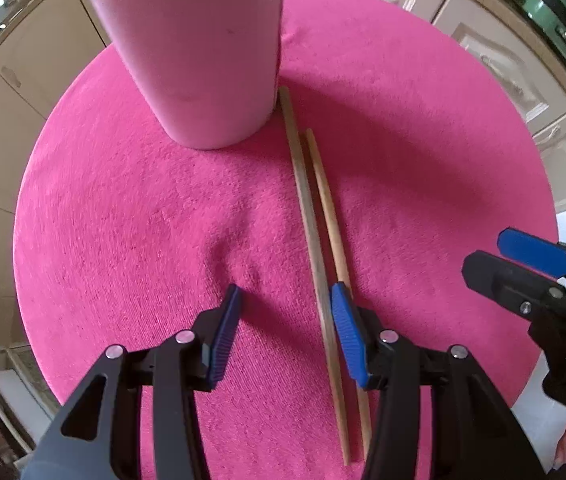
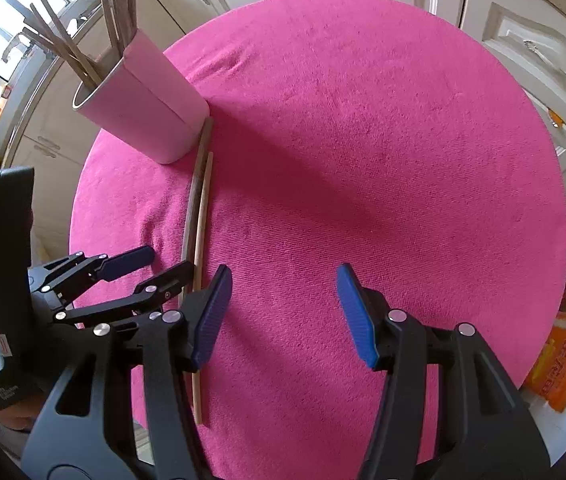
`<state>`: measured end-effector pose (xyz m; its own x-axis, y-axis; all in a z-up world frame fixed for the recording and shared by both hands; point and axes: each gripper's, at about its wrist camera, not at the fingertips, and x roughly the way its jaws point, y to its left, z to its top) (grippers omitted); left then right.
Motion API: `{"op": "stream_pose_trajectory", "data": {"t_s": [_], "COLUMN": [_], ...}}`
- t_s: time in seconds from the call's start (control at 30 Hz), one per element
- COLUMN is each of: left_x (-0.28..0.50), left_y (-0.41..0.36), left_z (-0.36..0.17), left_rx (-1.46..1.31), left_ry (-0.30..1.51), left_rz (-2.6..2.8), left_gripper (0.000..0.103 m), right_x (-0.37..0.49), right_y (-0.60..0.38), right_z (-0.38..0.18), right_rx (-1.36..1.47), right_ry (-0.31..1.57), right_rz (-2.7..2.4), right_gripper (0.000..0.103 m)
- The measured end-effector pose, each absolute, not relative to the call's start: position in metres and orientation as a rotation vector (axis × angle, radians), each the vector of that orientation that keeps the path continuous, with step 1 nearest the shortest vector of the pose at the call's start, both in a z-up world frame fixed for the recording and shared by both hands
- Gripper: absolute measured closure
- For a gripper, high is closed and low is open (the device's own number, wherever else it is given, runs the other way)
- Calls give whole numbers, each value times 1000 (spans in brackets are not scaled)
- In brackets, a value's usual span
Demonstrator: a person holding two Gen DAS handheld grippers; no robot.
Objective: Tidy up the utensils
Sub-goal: 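Pull both open tools back and lower them toward the last chopsticks, then close the left tool on one chopstick while the right tool closes on another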
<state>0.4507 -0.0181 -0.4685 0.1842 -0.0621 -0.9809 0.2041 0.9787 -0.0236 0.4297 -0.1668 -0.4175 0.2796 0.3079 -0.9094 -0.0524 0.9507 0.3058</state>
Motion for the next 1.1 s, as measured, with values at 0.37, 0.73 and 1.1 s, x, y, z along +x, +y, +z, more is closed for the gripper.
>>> {"op": "stream_pose_trajectory", "data": {"t_s": [0.37,0.73,1.1], "left_x": [449,408,406], "left_y": [1,38,52], "left_z": [-464,-474,-476], "left_rx": [32,-132,-195], "left_ry": [1394,1426,1435], "left_rz": [-158,-142,-134], "left_gripper": [93,95,95], "right_x": [439,449,459], "right_y": [-151,-100,-68], "right_z": [-418,-436,-438], "right_rx": [204,166,12], "right_ry": [1289,1391,1416], "right_rz": [288,376,314], "right_gripper": [49,69,94]}}
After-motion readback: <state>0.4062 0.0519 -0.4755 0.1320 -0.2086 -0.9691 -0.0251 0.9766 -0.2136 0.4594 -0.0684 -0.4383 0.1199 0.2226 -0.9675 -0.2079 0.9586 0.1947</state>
